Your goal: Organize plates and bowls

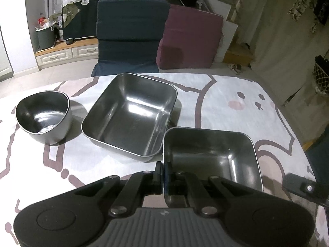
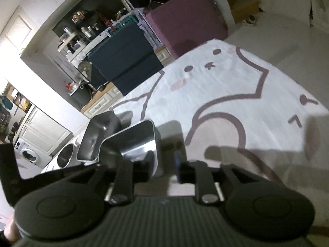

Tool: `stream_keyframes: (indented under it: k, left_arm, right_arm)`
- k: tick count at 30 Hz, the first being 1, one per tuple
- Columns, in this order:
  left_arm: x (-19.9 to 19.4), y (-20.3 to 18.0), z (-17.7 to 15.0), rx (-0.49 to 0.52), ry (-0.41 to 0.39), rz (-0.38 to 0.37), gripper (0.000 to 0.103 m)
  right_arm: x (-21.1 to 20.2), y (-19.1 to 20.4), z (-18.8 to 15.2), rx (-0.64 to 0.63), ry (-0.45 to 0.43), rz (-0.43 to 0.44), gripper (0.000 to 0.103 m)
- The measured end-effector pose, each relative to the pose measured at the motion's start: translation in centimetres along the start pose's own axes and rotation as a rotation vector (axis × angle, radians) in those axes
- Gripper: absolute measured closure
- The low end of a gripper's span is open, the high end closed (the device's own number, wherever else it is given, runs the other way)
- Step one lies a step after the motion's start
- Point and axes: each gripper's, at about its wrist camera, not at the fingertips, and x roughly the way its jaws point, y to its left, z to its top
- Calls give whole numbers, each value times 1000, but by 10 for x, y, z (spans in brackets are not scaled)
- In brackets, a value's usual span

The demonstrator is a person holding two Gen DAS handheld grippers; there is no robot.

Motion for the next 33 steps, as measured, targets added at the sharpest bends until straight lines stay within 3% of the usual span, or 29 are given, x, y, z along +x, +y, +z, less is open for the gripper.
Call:
stream_keyframes:
  k: [1,11,12,13,14,18,23,33]
  left_arm:
    - [1,1,0,-2,3,-4,101]
    - [5,5,1,3,10,-34,101]
    - [5,5,1,3,9,-36,101]
    - [4,6,1,-1,9,-42,101]
    - [3,6,1,-6,9,-45,101]
    - [-6,3,-2,-14,6,-63,101]
    - [-40,-4,-7,-25,-35,-84,101]
    - [-135,-23,-47,-59,-97,-118,100]
  right_arm:
    - [4,0,1,-5,5,9,60]
    - [45,15,-1,-68,40,5,60]
    - [47,16,-1,-71,40,1,66]
    - [50,16,-1,-74,44,-1,88]
    - [53,15,-1,-82,54,3,98]
    - [49,19,-3,-129,64,-27,100]
    - [29,24,-2,-146,52,-38,101]
    - [-66,35,-15,-253,0,33,101]
